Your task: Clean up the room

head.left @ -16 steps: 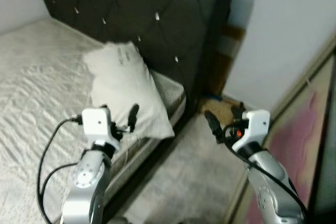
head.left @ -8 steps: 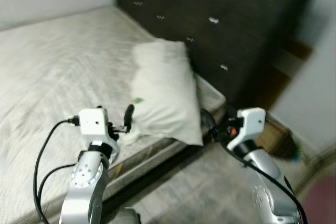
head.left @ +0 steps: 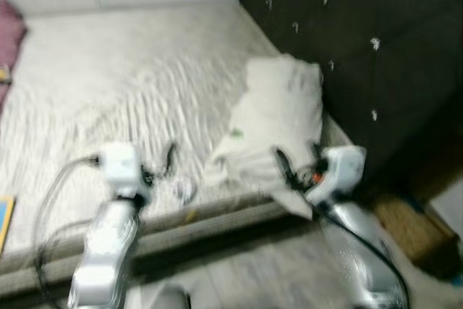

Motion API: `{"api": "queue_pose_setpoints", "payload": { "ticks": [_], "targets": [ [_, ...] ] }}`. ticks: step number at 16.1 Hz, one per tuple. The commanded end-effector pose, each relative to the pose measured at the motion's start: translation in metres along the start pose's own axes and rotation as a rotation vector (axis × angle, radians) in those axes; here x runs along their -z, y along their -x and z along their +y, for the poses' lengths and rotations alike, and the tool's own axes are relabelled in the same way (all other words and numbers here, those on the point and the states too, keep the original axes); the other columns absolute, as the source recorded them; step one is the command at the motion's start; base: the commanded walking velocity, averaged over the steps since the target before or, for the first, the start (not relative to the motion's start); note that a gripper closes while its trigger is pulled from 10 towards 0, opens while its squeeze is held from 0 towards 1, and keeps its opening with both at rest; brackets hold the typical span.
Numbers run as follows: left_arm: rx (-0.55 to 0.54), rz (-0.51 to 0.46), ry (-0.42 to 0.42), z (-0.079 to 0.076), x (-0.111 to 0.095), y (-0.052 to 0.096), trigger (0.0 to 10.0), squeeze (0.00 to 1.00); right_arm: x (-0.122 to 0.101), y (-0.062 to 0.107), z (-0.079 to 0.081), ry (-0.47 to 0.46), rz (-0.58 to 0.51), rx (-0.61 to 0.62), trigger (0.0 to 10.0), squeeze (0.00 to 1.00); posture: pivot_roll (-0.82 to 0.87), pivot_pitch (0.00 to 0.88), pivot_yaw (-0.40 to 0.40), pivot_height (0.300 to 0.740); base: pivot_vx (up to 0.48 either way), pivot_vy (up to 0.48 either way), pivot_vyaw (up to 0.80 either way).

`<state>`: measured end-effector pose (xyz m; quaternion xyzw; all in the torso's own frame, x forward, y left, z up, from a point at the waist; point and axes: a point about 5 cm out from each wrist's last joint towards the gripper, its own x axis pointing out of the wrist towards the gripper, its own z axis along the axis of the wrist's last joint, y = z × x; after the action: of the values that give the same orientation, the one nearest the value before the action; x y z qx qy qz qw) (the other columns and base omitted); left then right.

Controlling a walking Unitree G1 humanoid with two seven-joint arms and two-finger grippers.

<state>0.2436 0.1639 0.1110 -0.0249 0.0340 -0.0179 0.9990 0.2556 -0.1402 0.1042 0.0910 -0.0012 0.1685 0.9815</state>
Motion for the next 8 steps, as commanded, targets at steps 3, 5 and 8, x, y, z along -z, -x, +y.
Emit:
{"api": "queue_pose_setpoints", "payload": {
  "ticks": [3,5,8],
  "targets": [
    [0.018,-0.009,0.005,-0.0072,-0.0010,0.0005,10.0,0.00,-0.0001,0.0051,-0.0106,0.014,0.009,0.041,10.0,0.00,0.01,0.031,-0.062,0.740,0.000,0.000,0.80],
    [0.042,-0.019,0.003,-0.0081,-0.0023,0.0002,10.0,0.00,0.0001,0.0045,-0.0112,0.004,0.006,0.050,10.0,0.00,0.01,0.031,-0.062,0.740,0.000,0.000,0.35],
    [0.074,-0.039,0.024,-0.0098,-0.0045,0.0022,10.0,0.00,-0.0003,0.0044,-0.0128,-0.001,0.001,0.066,10.0,0.00,0.01,0.030,-0.062,0.740,0.230,0.000,0.00]
  ]
}}
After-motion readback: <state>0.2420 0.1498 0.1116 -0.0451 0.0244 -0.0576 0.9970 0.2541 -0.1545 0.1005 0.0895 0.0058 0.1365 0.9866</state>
